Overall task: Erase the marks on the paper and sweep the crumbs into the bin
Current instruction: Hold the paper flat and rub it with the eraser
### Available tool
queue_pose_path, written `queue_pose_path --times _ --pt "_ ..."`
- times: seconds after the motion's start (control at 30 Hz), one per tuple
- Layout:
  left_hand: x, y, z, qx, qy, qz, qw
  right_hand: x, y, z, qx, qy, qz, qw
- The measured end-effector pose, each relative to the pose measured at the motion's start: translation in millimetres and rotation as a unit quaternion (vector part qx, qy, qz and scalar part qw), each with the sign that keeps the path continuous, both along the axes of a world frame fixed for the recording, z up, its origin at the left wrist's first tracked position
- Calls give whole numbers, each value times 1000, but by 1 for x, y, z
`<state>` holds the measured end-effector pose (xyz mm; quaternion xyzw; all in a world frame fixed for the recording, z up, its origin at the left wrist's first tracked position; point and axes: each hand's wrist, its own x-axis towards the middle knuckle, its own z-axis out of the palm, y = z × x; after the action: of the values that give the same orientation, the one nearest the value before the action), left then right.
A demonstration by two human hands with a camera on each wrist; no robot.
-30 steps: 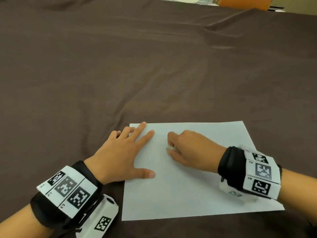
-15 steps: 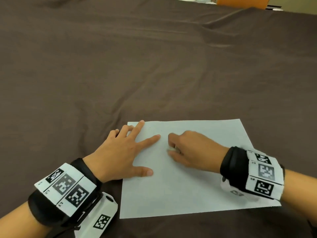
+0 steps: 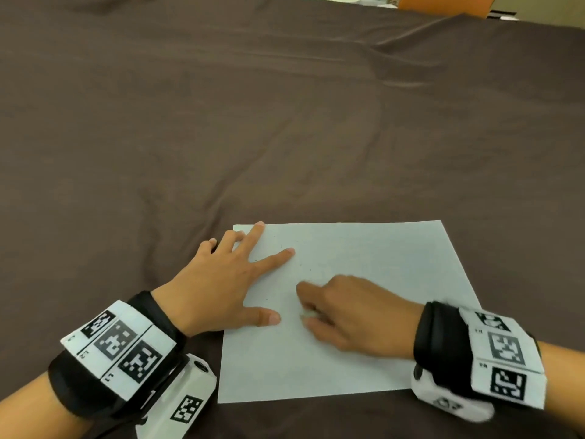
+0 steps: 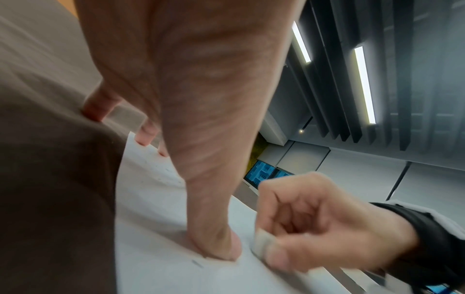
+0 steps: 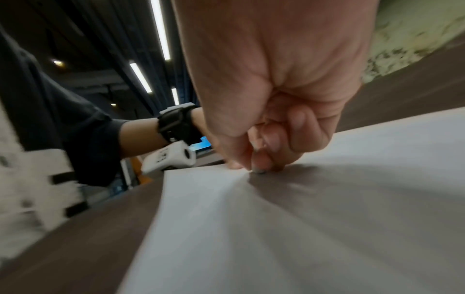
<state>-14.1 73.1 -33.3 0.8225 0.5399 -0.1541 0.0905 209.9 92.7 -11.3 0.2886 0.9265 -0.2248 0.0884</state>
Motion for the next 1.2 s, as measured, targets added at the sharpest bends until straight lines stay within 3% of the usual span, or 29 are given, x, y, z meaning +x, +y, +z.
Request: queue_pose_path --times 0.1,0.23,0.37,0.53,0.67,0.83,0.97,1.13,1.2 --pt "1 0 1 -10 11 0 1000 7 24 1 23 -1 -68 997" --pt "1 -1 1 -8 8 -1 1000 1 -9 -1 -6 1 26 1000" --pt "2 -1 4 -13 16 2 1000 6 24 5 18 -3 -70 997" --pt "0 -1 2 -6 9 -1 1000 1 -15 1 -21 -8 31 999" --pt "1 -1 2 -11 12 2 1000 9 14 4 5 2 -58 998" --pt "1 -1 3 -11 16 2 1000 3 -23 1 -24 -11 30 999" --pt "1 -1 3 -18 19 4 1000 10 3 4 0 5 -56 998" --pt "2 -1 5 -25 29 6 999 5 -31 1 -39 -6 15 999" --pt "2 -1 5 -20 28 1 999 9 -20 2 -36 -5 -22 999"
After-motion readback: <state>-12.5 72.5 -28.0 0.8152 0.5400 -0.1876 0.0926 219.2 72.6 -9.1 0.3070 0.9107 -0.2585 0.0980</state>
